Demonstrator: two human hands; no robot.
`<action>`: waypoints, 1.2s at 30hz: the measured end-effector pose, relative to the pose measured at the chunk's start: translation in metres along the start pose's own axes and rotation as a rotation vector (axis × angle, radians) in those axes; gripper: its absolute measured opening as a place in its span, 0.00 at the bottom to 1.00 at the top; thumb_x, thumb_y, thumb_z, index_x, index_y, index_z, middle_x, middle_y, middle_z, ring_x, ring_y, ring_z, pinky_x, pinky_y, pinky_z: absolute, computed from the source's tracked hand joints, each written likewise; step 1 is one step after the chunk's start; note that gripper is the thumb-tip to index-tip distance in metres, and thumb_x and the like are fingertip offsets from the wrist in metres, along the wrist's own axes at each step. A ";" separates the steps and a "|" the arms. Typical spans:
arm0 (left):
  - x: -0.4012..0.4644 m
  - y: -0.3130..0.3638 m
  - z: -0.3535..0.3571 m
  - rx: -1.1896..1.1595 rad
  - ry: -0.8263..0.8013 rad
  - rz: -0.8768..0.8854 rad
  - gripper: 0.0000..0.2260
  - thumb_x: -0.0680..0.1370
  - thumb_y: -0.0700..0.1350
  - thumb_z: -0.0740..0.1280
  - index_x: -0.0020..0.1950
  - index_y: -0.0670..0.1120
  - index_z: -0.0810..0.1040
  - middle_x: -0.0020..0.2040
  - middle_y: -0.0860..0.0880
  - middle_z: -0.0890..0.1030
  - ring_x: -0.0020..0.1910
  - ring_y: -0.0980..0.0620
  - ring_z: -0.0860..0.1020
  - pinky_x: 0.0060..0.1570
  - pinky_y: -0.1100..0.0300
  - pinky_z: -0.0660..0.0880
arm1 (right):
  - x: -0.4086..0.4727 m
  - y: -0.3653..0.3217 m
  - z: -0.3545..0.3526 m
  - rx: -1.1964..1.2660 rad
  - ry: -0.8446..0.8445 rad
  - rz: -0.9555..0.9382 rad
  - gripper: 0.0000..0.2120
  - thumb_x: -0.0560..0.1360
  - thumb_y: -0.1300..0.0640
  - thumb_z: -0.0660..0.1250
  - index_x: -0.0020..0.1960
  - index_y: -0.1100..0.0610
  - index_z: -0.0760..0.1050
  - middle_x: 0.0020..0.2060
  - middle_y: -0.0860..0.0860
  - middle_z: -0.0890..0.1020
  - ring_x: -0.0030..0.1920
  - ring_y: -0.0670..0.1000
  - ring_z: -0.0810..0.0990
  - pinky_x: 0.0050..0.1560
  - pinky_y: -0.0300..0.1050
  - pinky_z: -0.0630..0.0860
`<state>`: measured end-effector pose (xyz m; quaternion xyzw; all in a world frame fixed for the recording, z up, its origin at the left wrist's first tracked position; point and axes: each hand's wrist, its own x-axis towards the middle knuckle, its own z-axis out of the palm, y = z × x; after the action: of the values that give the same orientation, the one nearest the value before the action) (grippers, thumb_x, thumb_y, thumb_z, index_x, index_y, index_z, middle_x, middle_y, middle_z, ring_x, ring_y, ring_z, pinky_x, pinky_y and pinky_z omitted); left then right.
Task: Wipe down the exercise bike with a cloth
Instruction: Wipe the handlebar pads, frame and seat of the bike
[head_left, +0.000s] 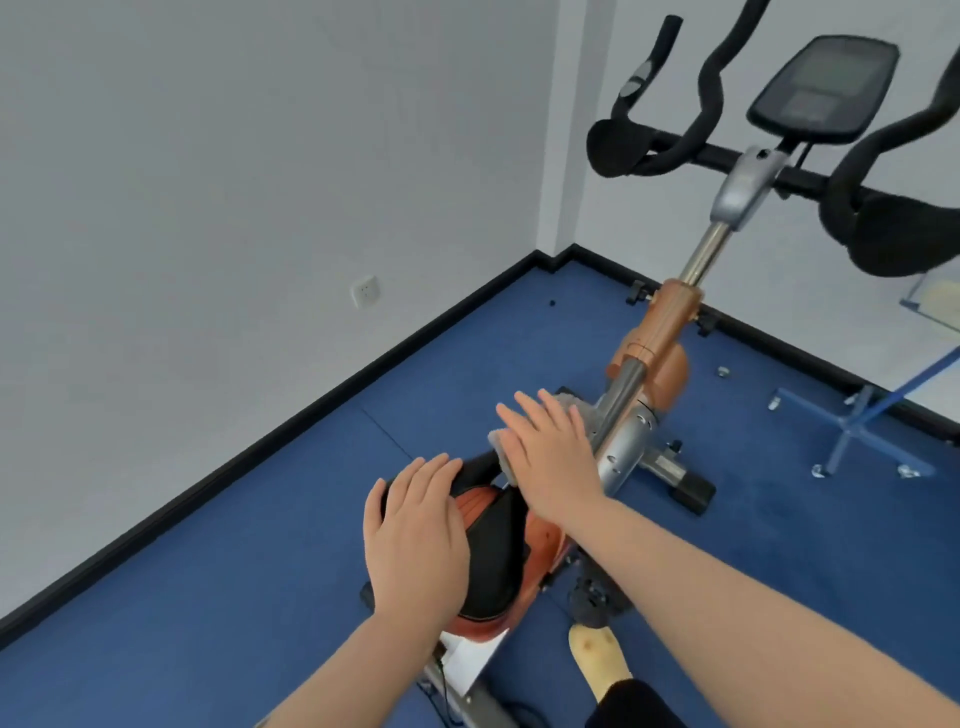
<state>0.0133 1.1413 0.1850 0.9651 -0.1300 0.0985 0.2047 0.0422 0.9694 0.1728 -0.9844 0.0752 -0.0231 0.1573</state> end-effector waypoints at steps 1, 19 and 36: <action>-0.001 0.000 0.000 0.000 -0.002 0.000 0.15 0.78 0.39 0.64 0.62 0.50 0.80 0.62 0.55 0.80 0.66 0.52 0.75 0.71 0.48 0.63 | 0.005 -0.001 -0.001 0.009 0.006 0.080 0.22 0.84 0.48 0.45 0.76 0.47 0.61 0.77 0.48 0.58 0.78 0.51 0.47 0.76 0.54 0.44; 0.029 -0.010 -0.001 -0.059 -0.056 -0.031 0.07 0.78 0.47 0.63 0.49 0.59 0.78 0.47 0.65 0.75 0.52 0.61 0.69 0.53 0.64 0.58 | -0.022 -0.026 0.023 0.185 0.100 0.238 0.28 0.82 0.46 0.45 0.80 0.54 0.46 0.78 0.56 0.43 0.77 0.58 0.36 0.77 0.56 0.42; 0.025 -0.006 -0.003 -0.116 -0.043 -0.073 0.06 0.77 0.47 0.65 0.47 0.59 0.79 0.46 0.65 0.78 0.52 0.61 0.71 0.53 0.61 0.63 | 0.030 0.028 -0.011 0.269 -0.076 -0.141 0.16 0.83 0.53 0.54 0.52 0.56 0.80 0.68 0.50 0.75 0.75 0.48 0.60 0.75 0.45 0.48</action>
<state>0.0386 1.1427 0.1920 0.9576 -0.1048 0.0624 0.2609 0.0670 0.9352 0.1752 -0.9574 -0.0038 -0.0065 0.2886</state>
